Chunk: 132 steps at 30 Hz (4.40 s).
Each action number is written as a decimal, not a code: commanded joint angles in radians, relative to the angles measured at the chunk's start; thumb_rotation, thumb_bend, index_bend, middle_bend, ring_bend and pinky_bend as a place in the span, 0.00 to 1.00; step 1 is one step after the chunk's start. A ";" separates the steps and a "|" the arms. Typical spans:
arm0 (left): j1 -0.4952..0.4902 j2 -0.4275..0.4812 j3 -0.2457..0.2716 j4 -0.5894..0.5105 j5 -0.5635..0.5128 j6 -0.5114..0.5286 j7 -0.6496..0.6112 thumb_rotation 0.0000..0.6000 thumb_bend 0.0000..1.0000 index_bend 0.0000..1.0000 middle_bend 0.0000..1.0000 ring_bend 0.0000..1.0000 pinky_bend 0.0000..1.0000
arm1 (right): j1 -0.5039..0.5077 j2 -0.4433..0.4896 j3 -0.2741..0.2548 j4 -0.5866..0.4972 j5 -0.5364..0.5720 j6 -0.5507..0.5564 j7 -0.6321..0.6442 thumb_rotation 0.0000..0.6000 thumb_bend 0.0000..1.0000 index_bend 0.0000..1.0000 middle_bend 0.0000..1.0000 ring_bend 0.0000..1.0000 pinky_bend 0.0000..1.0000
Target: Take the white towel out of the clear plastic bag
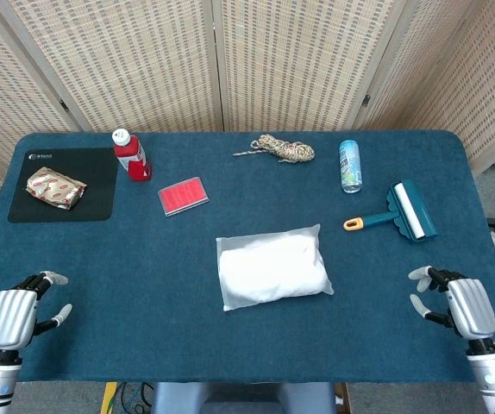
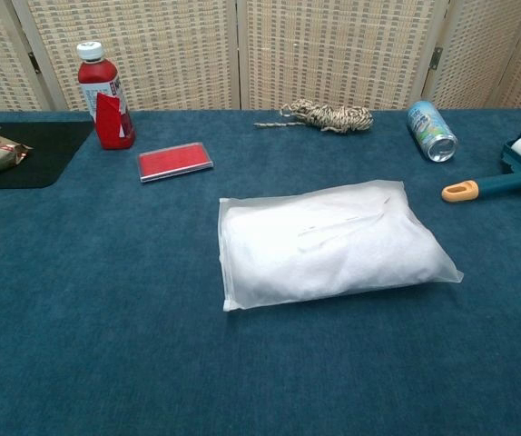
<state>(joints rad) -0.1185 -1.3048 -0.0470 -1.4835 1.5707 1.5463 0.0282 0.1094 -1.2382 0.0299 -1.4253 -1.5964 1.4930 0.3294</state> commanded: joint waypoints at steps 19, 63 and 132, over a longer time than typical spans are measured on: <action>0.024 -0.017 0.029 0.024 0.002 0.006 0.005 1.00 0.23 0.42 0.41 0.43 0.63 | 0.193 0.060 0.029 -0.131 0.001 -0.264 -0.033 1.00 0.00 0.00 0.05 0.01 0.15; 0.023 -0.062 0.045 0.082 0.010 -0.019 -0.024 1.00 0.23 0.42 0.41 0.43 0.63 | 0.565 -0.156 0.080 -0.061 0.309 -0.769 -0.294 1.00 0.00 0.00 0.00 0.00 0.07; -0.257 -0.025 -0.143 -0.236 0.011 -0.191 0.090 1.00 0.23 0.41 0.41 0.43 0.63 | 0.437 -0.334 0.059 0.286 -0.101 -0.017 0.157 1.00 0.43 0.57 0.67 0.62 0.72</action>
<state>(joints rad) -0.3690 -1.3304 -0.1834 -1.7131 1.5866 1.3608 0.1148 0.5480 -1.5580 0.0873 -1.1560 -1.6837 1.4566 0.4706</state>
